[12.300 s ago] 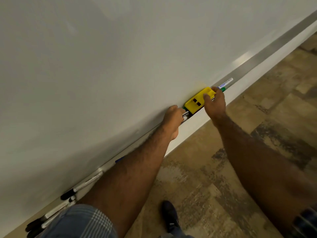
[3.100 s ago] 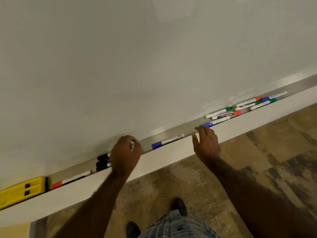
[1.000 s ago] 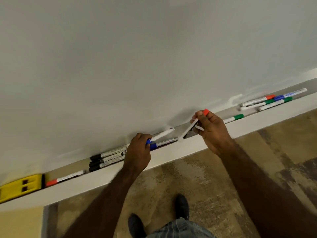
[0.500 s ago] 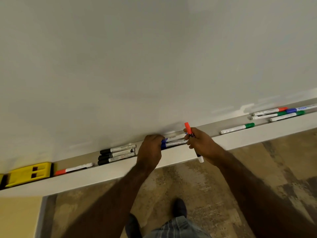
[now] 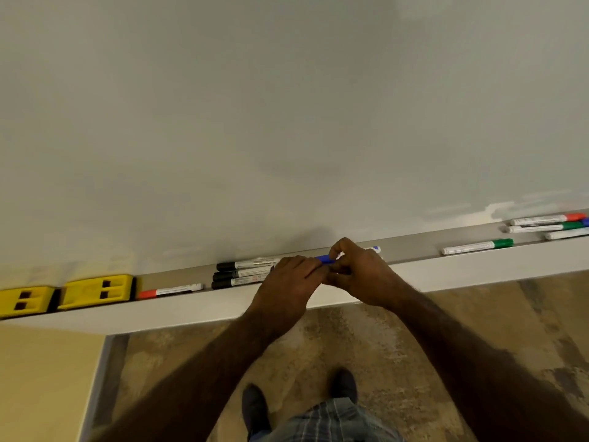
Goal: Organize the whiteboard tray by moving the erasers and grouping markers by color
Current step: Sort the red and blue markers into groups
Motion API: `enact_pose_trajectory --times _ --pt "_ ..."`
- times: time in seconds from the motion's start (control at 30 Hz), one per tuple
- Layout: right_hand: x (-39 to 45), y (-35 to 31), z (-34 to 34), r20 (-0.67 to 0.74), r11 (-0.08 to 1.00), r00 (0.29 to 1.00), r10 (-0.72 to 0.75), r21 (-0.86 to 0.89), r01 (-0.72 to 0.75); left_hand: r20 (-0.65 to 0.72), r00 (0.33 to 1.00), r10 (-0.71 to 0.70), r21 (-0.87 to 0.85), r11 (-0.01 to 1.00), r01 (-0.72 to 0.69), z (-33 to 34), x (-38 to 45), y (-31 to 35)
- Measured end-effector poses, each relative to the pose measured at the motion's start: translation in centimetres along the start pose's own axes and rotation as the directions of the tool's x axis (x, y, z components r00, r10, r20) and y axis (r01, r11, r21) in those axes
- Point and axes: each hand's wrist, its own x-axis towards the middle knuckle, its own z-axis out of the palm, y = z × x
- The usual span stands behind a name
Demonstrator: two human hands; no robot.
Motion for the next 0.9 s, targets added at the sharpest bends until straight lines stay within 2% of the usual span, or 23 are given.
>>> enact_pose_trajectory --times 0.07,0.13,0.27,0.4,0.47,0.53,0.7,0.8,0.9 --pt "0.4 0.0 0.0 -0.118 1.000 0.993 -0.020 0.004 0.021 -0.043 0.994 -0.096 0.039 0.994 0.098 -0.6 -1.4 -1.5" --pt "0.8 0.6 0.0 -0.260 0.999 0.965 -0.035 0.006 0.038 -0.099 0.958 -0.270 0.054 0.960 0.276 -1.0 -3.6 -4.0" --pt "0.9 3.3 0.1 -0.436 0.984 0.897 -0.075 -0.178 -0.004 -0.118 0.806 -0.580 0.084 0.803 0.590 -1.6 -9.3 -10.0" --pt "0.3 6.8 -1.0 -0.539 0.919 0.824 -0.173 -0.389 -0.062 -0.051 0.634 -0.772 0.141 0.623 0.770 -2.1 -13.4 -14.2" --pt "0.0 8.6 -2.3 -0.601 0.891 0.778 -0.181 -0.435 -0.129 -0.017 0.583 -0.812 0.174 0.571 0.802 -2.3 -14.3 -15.5" --pt "-0.5 10.4 -3.6 -0.659 0.871 0.740 -0.136 -0.436 -0.228 0.002 0.573 -0.819 0.208 0.561 0.801 -2.3 -14.9 -16.5" --pt "-3.1 14.2 -7.2 -0.740 0.781 0.660 0.130 -0.334 -0.528 0.028 0.567 -0.823 0.221 0.558 0.800 -1.7 -15.0 -17.5" --pt "-4.0 15.5 -9.2 -0.694 0.691 0.684 0.226 -0.380 -0.614 0.025 0.559 -0.829 0.221 0.550 0.806 -1.4 -14.8 -17.3" --pt "-3.8 15.9 -10.1 -0.633 0.734 0.743 0.215 -0.398 -0.551 0.009 0.562 -0.827 0.220 0.550 0.806 -1.0 -14.9 -17.5"
